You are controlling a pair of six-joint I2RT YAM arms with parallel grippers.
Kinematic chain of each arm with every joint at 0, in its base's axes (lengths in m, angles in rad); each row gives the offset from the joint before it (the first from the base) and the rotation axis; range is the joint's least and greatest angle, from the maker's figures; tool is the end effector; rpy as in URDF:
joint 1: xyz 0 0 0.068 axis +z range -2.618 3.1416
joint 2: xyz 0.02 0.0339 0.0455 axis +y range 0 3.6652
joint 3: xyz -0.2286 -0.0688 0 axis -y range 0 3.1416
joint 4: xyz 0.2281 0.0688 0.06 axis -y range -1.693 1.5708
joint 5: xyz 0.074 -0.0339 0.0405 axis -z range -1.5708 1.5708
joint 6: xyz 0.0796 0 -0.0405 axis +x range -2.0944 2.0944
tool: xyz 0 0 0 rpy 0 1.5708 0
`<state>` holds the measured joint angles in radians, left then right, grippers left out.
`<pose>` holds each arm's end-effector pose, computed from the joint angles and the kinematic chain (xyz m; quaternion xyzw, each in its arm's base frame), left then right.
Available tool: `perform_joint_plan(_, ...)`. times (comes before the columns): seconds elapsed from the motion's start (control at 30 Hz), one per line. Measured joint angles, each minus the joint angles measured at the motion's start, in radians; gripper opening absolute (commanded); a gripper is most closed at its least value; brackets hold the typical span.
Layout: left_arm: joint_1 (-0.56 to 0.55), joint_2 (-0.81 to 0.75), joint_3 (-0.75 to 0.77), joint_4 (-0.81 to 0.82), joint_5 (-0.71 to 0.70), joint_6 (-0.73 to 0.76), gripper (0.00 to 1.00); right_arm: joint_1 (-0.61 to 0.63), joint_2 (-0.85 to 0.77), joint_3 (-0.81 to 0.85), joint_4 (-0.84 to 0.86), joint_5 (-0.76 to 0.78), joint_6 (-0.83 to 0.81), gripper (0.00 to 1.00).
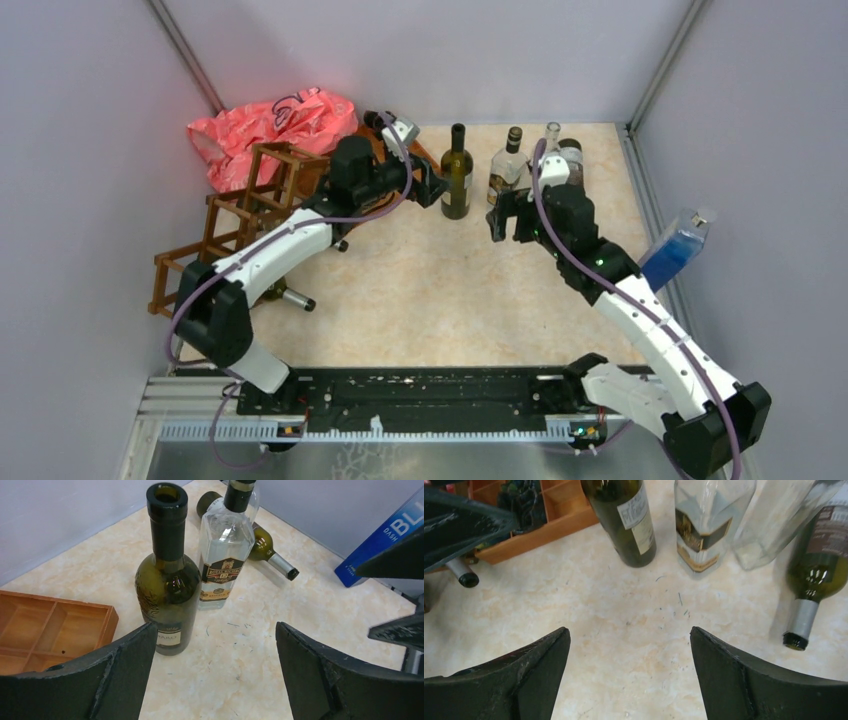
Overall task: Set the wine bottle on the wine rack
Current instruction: Pick up the wine bottle from the center of the board.
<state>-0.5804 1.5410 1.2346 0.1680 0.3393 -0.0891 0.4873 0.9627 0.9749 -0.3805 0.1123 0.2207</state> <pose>0.3170 -0.2395 0.3098 0.2883 0.6942 -0.3329 0.5693 0.2335 0.1137 0.3088 -0.0780 0.8202 0.1524 0.5458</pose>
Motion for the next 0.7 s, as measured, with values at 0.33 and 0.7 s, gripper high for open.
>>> perform_joint_plan(0.33, 0.0, 0.195, -0.013, 0.306, -0.019, 0.066, 0.92, 0.0, -0.028, -0.145, 0.062, -0.074, 0.042, 0.88)
perform_joint_plan(0.7, 0.0, 0.394, 0.211, 0.353, -0.078, 0.083, 0.78, 0.0, -0.068, -0.211, 0.113, -0.1, 0.048, 0.88)
